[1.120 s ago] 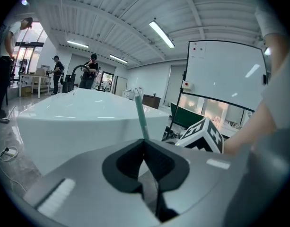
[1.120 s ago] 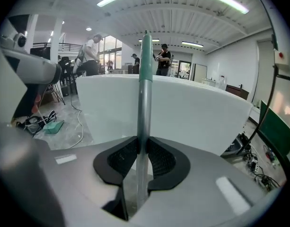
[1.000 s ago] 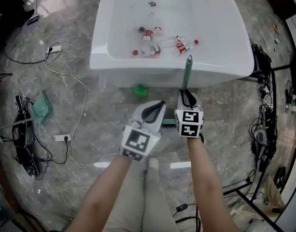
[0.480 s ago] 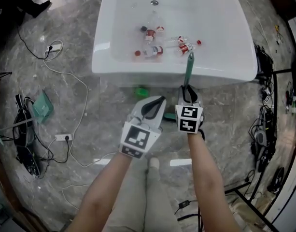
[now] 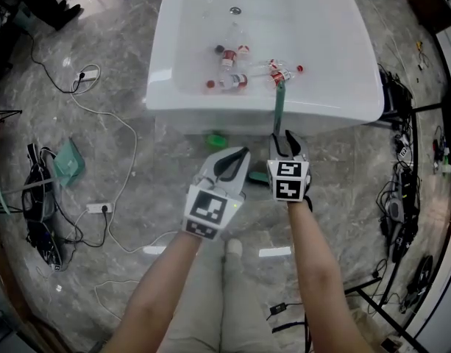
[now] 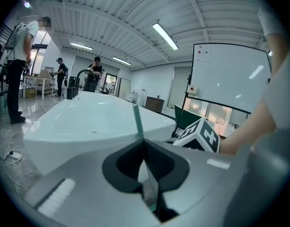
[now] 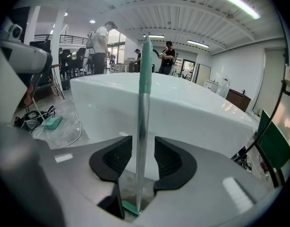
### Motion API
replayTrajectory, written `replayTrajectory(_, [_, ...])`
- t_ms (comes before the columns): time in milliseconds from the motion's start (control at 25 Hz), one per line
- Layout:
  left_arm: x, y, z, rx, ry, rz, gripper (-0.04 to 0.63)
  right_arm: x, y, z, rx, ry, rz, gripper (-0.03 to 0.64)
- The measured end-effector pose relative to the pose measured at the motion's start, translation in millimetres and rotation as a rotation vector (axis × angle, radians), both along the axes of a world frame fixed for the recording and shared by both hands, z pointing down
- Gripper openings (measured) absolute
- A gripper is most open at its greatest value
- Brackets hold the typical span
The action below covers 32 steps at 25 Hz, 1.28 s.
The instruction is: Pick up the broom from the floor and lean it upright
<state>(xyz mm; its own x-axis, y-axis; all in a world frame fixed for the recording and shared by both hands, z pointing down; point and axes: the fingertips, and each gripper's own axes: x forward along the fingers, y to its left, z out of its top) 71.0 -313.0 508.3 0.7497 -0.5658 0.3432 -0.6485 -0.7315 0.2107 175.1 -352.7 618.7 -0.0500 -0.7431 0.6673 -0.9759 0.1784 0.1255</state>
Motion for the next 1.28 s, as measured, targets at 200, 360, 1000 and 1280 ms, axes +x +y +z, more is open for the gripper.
replayTrajectory(200, [0,7,-21,0.025,0.004,0.0,-0.002,-12,8,-33,0.037,-0.015,-0.051,0.123])
replayTrajectory(360, [0,18,-41,0.043,0.005,-0.006,-0.002,-21,25,-63,0.06,-0.015,-0.099,0.039])
replayTrajectory(1000, [-6,71,-194,0.274,0.078,0.034,-0.002,-69,102,-258,0.299,-0.166,-0.257,0.002])
replayTrajectory(1280, [-20,84,-260,0.341,0.127,0.052,-0.002,-90,125,-350,0.44,-0.147,-0.347,0.002])
